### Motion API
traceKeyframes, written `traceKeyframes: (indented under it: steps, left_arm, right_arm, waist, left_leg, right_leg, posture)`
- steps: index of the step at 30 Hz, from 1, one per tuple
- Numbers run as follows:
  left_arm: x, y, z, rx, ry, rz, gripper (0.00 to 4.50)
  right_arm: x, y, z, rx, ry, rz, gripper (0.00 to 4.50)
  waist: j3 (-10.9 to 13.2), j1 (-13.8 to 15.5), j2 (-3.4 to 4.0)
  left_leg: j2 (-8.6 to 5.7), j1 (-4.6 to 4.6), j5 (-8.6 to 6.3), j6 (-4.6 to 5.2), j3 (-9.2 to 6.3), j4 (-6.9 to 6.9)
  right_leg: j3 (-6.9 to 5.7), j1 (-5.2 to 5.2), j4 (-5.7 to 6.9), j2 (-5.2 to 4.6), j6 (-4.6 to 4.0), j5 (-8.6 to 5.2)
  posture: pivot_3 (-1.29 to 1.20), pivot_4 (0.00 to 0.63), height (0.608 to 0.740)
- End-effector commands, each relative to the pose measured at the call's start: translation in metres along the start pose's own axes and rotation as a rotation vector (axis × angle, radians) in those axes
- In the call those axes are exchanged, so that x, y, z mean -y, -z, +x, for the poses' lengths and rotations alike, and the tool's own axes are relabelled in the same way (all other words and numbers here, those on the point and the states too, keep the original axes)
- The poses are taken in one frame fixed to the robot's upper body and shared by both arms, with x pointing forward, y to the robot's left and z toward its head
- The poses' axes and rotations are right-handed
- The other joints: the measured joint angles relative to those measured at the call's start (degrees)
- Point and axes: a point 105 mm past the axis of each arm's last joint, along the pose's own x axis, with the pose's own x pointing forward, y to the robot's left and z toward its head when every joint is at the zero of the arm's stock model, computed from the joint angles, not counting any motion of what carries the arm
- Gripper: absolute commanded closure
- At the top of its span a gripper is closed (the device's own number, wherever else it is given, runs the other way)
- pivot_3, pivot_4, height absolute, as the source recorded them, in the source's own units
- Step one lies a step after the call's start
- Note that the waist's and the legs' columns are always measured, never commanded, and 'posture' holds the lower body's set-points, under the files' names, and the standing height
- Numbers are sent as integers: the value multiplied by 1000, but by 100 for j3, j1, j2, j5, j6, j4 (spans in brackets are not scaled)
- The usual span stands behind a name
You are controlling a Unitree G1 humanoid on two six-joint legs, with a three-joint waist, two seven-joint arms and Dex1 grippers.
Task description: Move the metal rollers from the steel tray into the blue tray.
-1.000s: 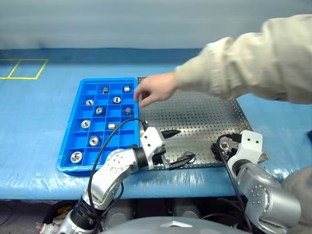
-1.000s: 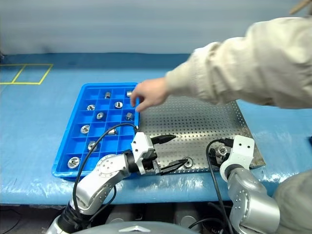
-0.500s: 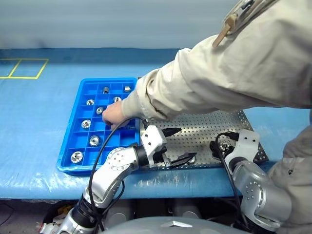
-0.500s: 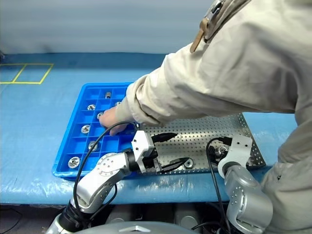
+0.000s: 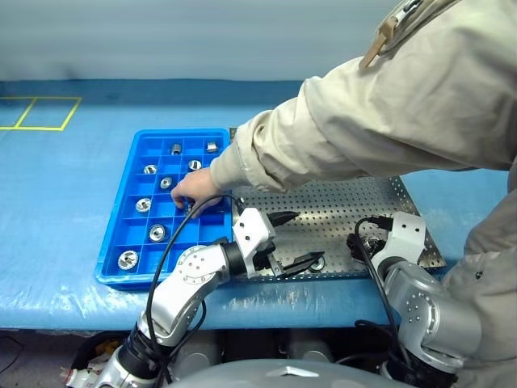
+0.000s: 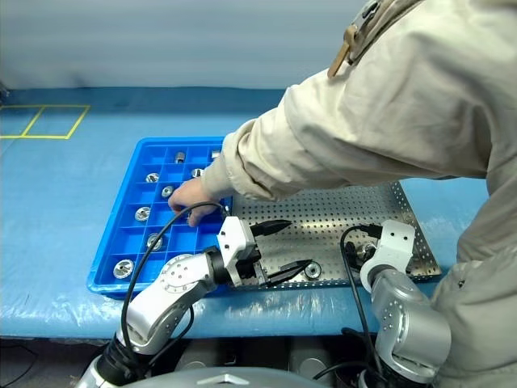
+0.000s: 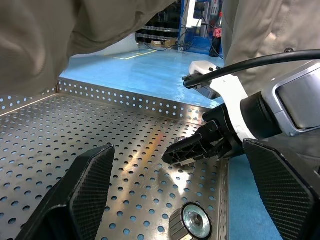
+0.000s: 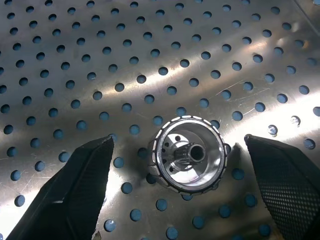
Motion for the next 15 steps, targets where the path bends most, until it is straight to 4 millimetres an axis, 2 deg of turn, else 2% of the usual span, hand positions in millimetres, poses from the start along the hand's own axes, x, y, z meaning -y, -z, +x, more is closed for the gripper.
traceKeyframes:
  steps: [1,15]
  left_arm:
    - [3,-8,2,42,5,18,0]
    - [1,-9,5,52,5,25,0]
  right_arm:
    - [10,1,-2,-9,43,-1,35]
    - [14,-2,-1,-9,56,0,35]
  waist:
    - [0,8,0]
    - [0,32,0]
  left_leg:
    - [0,0,0,0,0,0]
    - [-1,-1,0,0,0,0]
  right_leg:
    - [0,0,0,0,0,0]
    - [0,0,-1,0,0,0]
  posture:
    - [-22,150,740]
    - [-12,150,740]
